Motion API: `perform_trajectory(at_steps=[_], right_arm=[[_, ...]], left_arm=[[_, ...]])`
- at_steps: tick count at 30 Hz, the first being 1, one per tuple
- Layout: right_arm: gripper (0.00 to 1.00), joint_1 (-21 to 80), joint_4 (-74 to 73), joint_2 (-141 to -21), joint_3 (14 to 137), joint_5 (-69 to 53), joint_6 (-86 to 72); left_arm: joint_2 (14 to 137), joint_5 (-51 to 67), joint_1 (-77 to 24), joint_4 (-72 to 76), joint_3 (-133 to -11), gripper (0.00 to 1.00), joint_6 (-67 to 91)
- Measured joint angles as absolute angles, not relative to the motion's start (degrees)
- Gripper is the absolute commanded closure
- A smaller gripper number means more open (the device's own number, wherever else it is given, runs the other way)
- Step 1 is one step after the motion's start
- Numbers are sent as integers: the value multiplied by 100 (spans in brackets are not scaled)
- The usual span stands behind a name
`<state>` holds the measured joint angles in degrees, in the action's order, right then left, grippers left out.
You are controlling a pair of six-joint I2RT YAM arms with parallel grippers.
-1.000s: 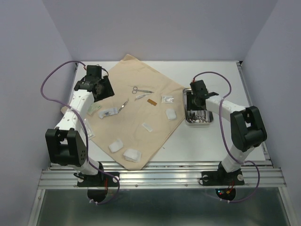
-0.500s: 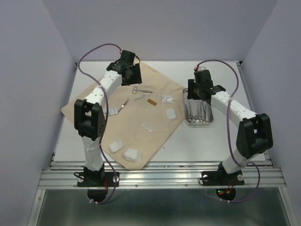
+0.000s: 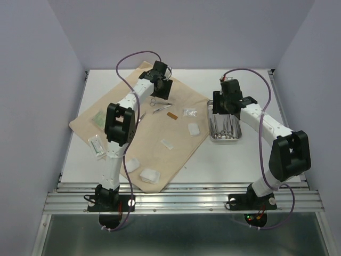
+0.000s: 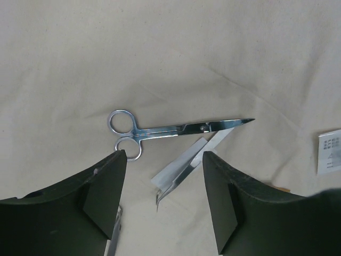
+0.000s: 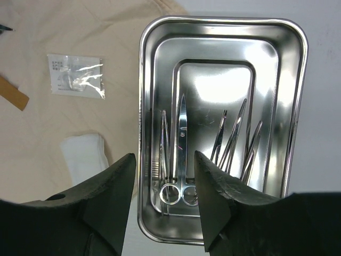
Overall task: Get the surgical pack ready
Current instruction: Pick up the medical item from the surgical kit.
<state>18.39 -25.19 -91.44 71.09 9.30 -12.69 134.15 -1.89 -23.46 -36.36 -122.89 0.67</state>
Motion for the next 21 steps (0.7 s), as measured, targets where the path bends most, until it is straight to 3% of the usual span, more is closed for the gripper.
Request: perform_trajectory(at_steps=[17, 21], right_arm=[[46, 1839, -3000, -9155, 7118, 613, -1262], [46, 1839, -3109, -9155, 7120, 585, -1238]], left_arm=[[14064, 274, -2401, -3389, -12405, 27, -1938], [14129, 346, -2399, -3376, -12481, 31, -2217]])
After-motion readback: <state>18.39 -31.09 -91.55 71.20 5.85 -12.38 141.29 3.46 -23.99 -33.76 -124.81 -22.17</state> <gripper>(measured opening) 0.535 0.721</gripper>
